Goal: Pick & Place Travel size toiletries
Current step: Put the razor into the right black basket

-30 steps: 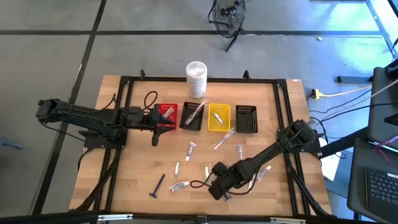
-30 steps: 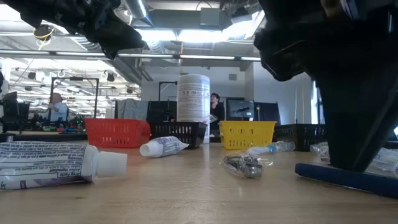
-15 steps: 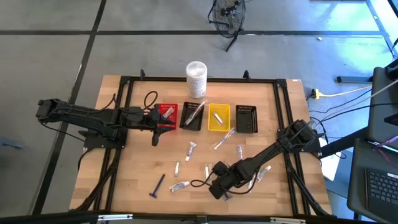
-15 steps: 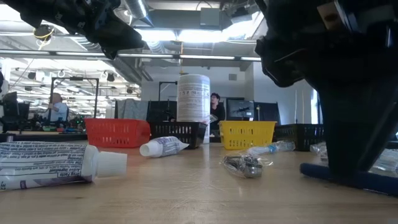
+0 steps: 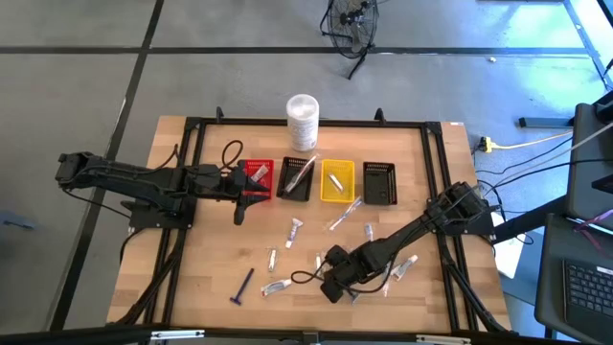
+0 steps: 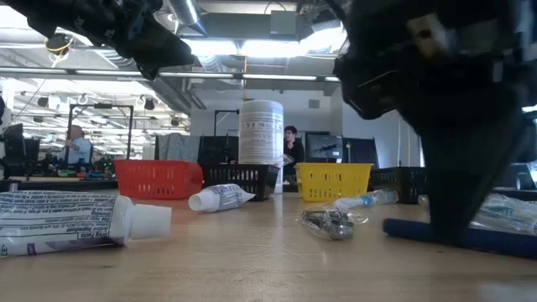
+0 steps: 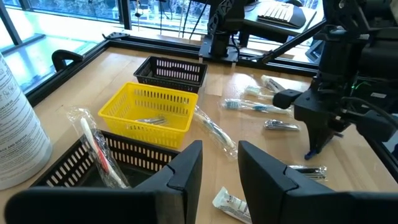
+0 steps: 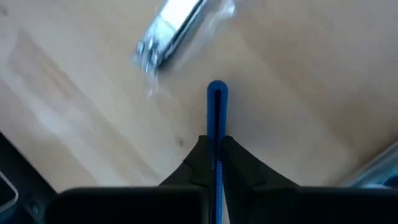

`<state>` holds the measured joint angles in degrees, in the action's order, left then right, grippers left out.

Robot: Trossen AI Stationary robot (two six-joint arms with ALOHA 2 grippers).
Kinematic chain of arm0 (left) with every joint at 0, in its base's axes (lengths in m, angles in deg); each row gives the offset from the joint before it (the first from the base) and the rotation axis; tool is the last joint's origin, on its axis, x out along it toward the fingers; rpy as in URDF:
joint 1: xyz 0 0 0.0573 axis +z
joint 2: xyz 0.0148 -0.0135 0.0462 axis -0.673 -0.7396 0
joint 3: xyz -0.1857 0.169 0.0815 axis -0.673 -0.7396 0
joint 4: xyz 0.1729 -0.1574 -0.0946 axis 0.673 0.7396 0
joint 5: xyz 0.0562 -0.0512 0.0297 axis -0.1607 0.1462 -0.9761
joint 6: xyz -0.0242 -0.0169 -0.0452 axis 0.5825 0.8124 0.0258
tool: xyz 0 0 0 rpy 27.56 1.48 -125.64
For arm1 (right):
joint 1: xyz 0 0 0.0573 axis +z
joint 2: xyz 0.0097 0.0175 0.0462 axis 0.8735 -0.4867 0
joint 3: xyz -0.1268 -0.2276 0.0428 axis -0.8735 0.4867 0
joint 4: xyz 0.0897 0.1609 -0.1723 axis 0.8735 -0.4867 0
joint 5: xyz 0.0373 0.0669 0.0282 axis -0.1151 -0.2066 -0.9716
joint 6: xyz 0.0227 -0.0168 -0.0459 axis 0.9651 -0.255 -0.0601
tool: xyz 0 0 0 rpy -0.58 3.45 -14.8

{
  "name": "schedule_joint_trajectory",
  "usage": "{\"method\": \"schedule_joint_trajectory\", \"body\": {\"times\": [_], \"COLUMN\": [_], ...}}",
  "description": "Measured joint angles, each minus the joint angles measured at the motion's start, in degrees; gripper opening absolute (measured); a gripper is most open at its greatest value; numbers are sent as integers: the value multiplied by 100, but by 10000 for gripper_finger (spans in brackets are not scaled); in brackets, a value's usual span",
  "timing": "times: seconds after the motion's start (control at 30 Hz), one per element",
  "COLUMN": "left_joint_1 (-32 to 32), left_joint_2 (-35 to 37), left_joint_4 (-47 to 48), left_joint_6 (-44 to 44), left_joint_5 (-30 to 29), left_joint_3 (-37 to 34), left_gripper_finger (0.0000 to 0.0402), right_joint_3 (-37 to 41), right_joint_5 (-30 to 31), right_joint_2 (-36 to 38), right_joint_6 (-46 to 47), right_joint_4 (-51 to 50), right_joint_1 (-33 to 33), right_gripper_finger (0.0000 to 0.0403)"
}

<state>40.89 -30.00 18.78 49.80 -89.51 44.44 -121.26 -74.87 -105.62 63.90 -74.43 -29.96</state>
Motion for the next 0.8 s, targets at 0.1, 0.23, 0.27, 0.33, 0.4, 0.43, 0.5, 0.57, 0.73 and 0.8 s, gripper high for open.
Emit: {"method": "schedule_joint_trajectory", "body": {"times": [0.1, 0.23, 0.27, 0.33, 0.4, 0.43, 0.5, 0.57, 0.73, 0.8], "left_joint_1": [0, 0, 0, 0, 0, 0, 0, 0, 0, 0], "left_joint_2": [0, 0, 0, 0, 0, 0, 0, 0, 0, 0], "left_joint_4": [0, 2, 2, 9, 37, 39, 39, 39, 37, 27], "left_joint_6": [0, 0, 0, 0, -1, 0, 0, 0, 47, 50], "left_joint_5": [0, 0, 0, 0, 0, 0, 0, 0, 0, 0], "left_joint_3": [0, 0, 0, 0, 0, 0, 0, 0, 0, 0], "left_gripper_finger": [98, 98, 98, 98, 98, 98, 98, 98, 98, 98], "right_joint_3": [0, 16, 24, 22, 15, 15, 15, 15, 13, 13], "right_joint_5": [4, 18, 26, 44, 44, 45, 126, 275, 940, 1286], "right_joint_2": [0, 69, 119, 284, 471, 560, 749, 997, 1684, 1970], "right_joint_6": [-87, -388, -477, -664, -879, -996, -1212, -1444, -1713, -1816], "right_joint_4": [-2, -80, -129, -195, -402, -543, -809, -1117, -2268, -2736], "right_joint_1": [-109, -261, -310, -417, -534, -603, -751, -920, -1393, -1594], "right_gripper_finger": [25, 41, 41, 35, 25, 21, 18, 20, 31, 30]}}
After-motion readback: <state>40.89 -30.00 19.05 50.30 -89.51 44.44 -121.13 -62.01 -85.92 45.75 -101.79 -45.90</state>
